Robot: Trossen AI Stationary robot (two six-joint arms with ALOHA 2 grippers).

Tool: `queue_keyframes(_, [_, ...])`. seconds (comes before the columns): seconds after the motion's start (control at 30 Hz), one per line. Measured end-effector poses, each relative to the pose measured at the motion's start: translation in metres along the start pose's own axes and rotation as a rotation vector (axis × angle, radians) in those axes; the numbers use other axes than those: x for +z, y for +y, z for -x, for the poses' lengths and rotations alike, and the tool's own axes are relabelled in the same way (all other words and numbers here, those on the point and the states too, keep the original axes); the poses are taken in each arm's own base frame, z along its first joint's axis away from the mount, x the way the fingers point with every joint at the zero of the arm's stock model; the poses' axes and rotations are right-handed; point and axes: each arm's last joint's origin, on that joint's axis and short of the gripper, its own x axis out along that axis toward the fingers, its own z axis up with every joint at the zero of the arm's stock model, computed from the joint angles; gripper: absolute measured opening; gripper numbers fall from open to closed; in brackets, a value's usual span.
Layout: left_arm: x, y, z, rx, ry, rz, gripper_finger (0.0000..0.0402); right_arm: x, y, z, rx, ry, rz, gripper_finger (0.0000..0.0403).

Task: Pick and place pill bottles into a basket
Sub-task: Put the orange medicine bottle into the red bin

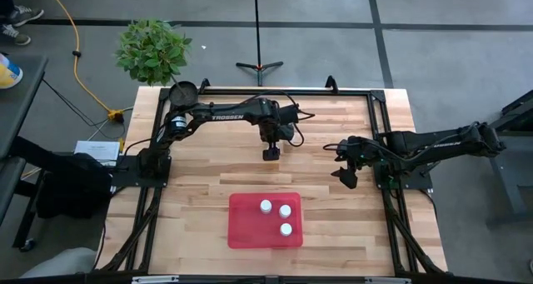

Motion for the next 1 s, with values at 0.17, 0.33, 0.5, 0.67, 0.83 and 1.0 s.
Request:
queue_keyframes(0.17, [-0.002, 0.000, -0.005, -0.006, 0.003, 0.001, 0.0392, 0.000, 0.000, 0.000, 0.000, 0.000, 0.000, 0.0287])
queue_keyframes(0.33, [-0.016, 0.008, -0.024, -0.017, 0.067, 0.030, 0.0392, 0.000, 0.000, 0.000, 0.000, 0.000, 0.000, 0.0287])
queue_keyframes(0.5, [-0.020, 0.016, -0.032, -0.012, 0.054, 0.043, 0.0392, 0.000, 0.000, 0.000, 0.000, -0.001, 0.000, 0.0287])
queue_keyframes(0.67, [-0.017, 0.016, -0.032, -0.050, 0.014, 0.036, 0.0392, 0.000, 0.000, 0.000, 0.000, 0.000, 0.000, 0.0287])
queue_keyframes(0.83, [-0.018, 0.016, -0.032, -0.055, 0.017, 0.041, 0.0392, 0.000, 0.000, 0.000, 0.000, 0.000, 0.000, 0.0287])
queue_keyframes(1.0, [-0.017, 0.016, -0.032, -0.063, 0.004, 0.040, 0.0392, 0.000, 0.000, 0.000, 0.000, 0.000, 0.000, 0.0287])
